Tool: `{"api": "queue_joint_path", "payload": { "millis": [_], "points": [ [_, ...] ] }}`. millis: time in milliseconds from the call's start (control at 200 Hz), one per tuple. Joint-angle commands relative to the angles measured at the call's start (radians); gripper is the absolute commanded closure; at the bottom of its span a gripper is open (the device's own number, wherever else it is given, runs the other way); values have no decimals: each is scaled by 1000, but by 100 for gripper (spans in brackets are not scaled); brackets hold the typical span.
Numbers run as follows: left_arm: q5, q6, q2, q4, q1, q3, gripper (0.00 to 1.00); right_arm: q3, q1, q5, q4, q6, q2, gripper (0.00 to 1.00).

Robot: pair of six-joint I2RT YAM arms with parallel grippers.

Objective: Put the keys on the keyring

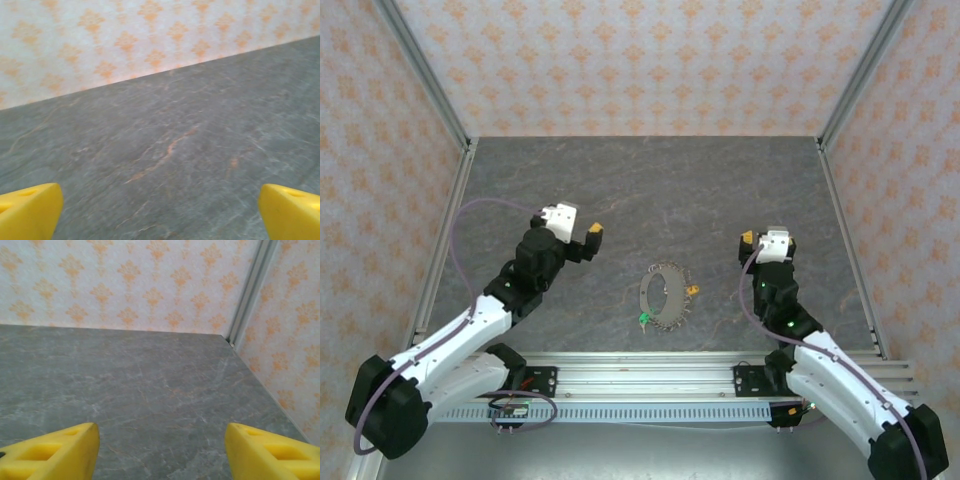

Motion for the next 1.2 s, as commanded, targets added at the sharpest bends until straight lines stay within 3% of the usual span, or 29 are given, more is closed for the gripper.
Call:
{"api": "queue_joint_path", "payload": {
  "millis": [0, 275, 616, 666, 706, 806, 956, 1026, 1111, 1196],
  "points": [
    [-97, -97, -50, 22, 51, -48, 0, -21, -46, -12, 57, -18, 25, 34],
    [-150, -100, -109, -52, 132, -75, 0, -54, -176, -156, 160, 14, 187, 35],
    [-167, -43, -107, -27, 229, -108, 0, 37, -310, -319, 466, -25, 640, 35],
    [-163, -41, -107, -25, 242, -109, 0, 91, -312, -319, 417, -21, 687, 33],
    [-156, -40, -106, -22, 253, -111, 0, 141, -321, -323, 329, -10, 702, 33],
    [-150, -37, -97, -15, 268, -116, 0, 153, -335, -373, 313, -8, 710, 33],
    [-137, -36, -69, 26, 280, -133, 0, 71, -346, -397, 408, -1, 648, 33],
    [-127, -36, -42, 39, 285, -130, 0, 35, -373, -408, 488, 93, 635, 33],
    [-116, -29, -4, 59, 290, -121, 0, 28, -392, -511, 556, 111, 683, 34],
    [-107, -14, 32, 96, 294, -116, 0, 37, -392, -470, 639, 112, 779, 34]
  ]
}}
